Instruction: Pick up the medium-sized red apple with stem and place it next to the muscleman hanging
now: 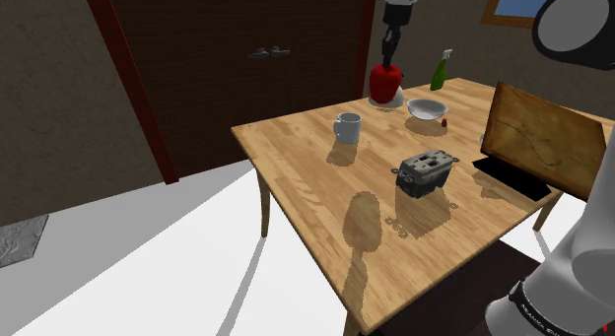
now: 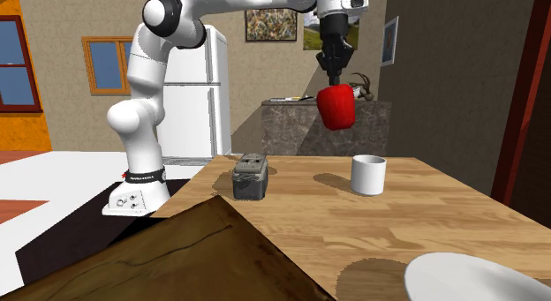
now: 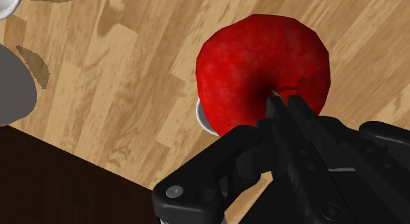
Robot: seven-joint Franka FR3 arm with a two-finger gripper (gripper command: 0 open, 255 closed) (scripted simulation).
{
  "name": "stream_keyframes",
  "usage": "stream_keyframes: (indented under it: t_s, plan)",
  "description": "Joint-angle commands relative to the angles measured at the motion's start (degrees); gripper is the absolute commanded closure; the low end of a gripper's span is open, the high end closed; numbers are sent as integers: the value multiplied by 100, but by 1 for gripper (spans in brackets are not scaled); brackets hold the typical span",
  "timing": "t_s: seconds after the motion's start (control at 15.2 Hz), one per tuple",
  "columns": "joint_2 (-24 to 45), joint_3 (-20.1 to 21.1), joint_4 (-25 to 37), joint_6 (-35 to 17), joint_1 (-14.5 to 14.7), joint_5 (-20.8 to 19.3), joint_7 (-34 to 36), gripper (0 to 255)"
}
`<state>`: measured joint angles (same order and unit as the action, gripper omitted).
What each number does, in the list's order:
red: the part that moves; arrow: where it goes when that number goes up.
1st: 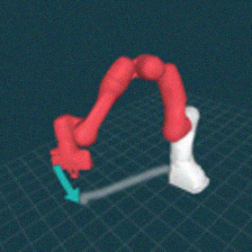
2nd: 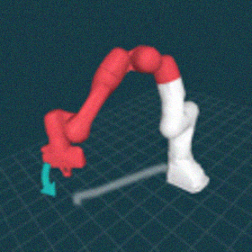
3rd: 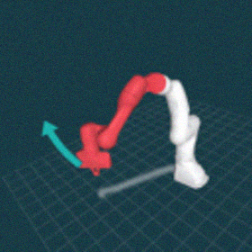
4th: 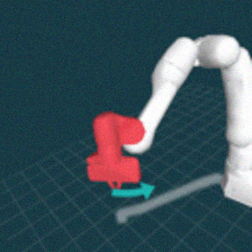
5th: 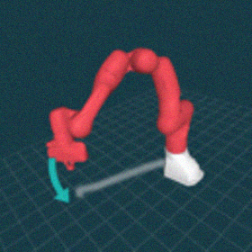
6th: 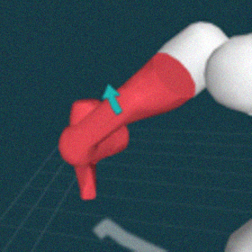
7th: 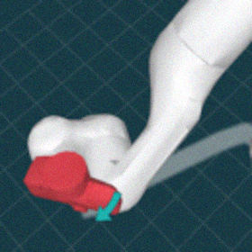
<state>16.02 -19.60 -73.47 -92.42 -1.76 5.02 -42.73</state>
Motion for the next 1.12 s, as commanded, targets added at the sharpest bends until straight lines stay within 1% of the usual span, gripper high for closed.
stream_keyframes:
  t_s: [0.0,0.26,0.53,0.79,1.06]
  plan:
    - [-94,-57,-175,-80,-90,-7,-160,255]
    - [-281,-220,-644,-360,-351,-4,-621,255]
    - [-352,-393,-956,-587,-636,39,-1106,255]
    - [-318,-565,-1129,-770,-948,123,-1614,255]
    - [-181,-728,-1171,-909,-1291,253,-2139,255]
